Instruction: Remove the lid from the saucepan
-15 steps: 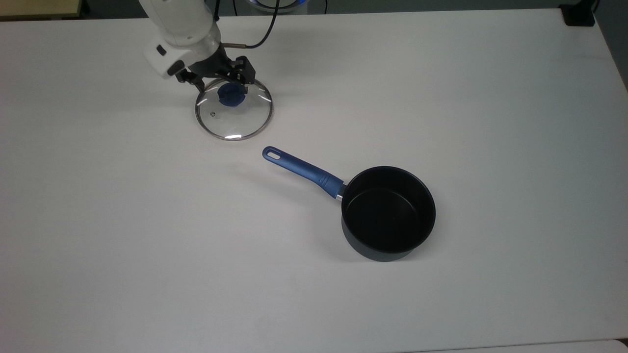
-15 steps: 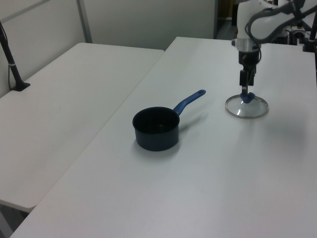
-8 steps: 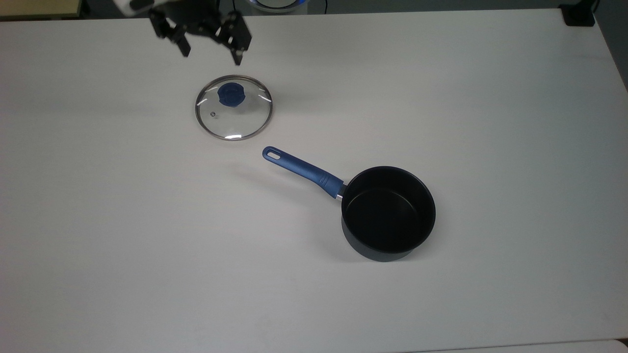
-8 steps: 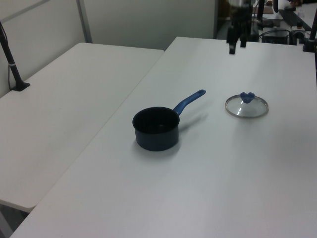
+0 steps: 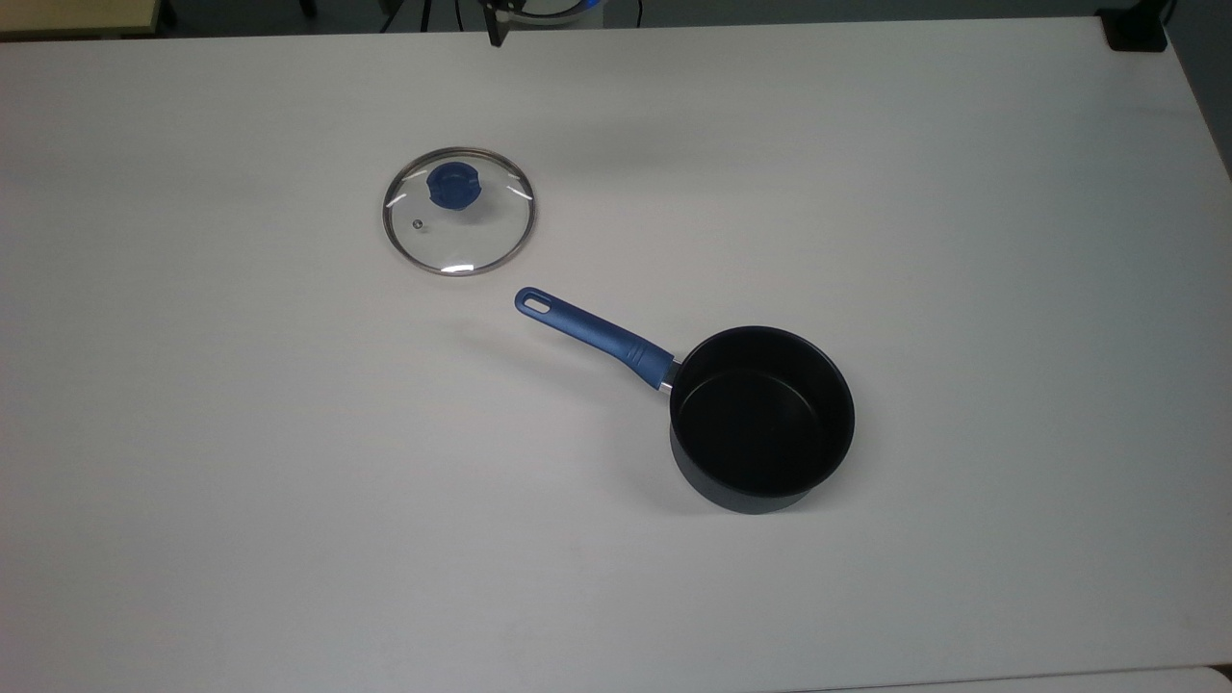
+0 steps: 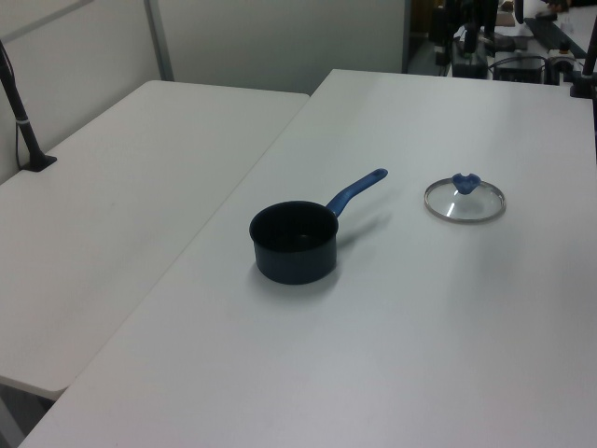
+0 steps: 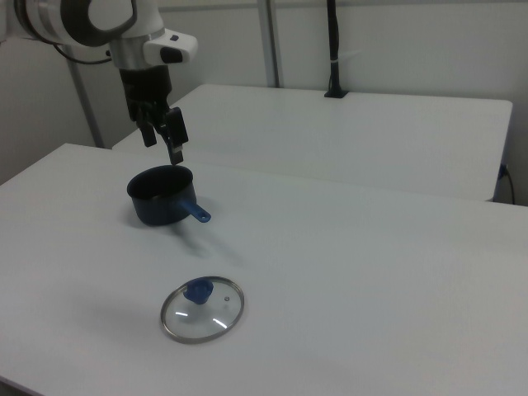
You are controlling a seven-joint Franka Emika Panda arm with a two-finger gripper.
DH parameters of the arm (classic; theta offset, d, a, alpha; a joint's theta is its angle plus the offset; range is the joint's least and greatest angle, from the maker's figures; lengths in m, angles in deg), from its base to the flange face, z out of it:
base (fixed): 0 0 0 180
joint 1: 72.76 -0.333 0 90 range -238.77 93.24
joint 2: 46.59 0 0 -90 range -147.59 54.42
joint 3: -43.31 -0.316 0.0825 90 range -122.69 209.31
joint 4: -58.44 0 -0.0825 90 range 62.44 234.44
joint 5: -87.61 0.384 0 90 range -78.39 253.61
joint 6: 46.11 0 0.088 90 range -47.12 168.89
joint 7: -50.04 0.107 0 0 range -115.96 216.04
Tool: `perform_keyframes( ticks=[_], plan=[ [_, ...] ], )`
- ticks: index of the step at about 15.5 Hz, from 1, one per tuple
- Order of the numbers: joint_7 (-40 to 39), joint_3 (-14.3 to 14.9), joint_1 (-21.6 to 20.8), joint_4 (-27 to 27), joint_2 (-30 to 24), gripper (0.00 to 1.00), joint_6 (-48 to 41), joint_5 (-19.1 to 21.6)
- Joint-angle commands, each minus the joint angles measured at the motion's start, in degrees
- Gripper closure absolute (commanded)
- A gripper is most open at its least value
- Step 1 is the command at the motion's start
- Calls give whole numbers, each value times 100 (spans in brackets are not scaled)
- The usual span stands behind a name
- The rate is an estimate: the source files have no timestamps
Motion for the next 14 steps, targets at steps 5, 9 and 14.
perform_keyframes(
  ticks=[5,9,14],
  plan=[
    [-1864,608,-467,19,-83,0,651,-77],
    [-2051,590,-485,28,-83,0,642,-104],
    [-2060,608,-476,10,-92,0,625,-112]
  ],
)
